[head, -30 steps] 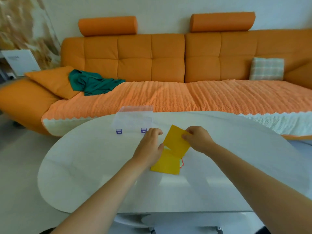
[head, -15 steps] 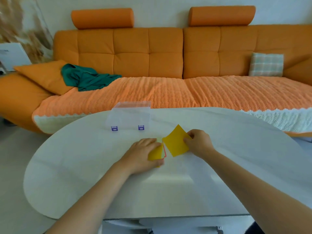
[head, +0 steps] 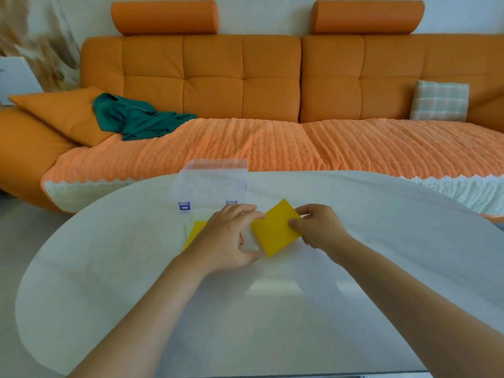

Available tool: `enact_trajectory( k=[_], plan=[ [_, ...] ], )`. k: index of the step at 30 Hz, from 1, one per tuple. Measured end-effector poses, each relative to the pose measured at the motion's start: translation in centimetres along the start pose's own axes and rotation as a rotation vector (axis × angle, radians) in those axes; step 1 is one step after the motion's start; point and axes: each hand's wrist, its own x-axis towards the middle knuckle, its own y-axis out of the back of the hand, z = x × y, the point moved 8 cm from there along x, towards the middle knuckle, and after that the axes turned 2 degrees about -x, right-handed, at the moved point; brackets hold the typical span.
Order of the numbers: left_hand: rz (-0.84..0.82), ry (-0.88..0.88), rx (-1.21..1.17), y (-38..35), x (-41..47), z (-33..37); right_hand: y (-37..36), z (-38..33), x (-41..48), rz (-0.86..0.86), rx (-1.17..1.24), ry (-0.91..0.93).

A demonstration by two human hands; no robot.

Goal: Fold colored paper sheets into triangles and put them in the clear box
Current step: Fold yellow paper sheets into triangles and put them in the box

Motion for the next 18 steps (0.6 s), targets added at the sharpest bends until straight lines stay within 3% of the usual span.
enact_trajectory(
  k=[5,14,18],
  plan=[
    [0.053,-0.162,-0.083,-1.4,0.8,3.4,0.1,1.4,-0.1,-0.063,0.138,-0.102],
    [-0.066,-0.011,-0.178,-3.0,0.5,3.6,-0.4,1.1,-0.6,-0.214,-0.203,0.074],
    [0.033,-0.018,-0.274,-3.0,0.5,3.9,-0.7,0.0,-0.9,-0.181,-0.23,0.165]
  ],
)
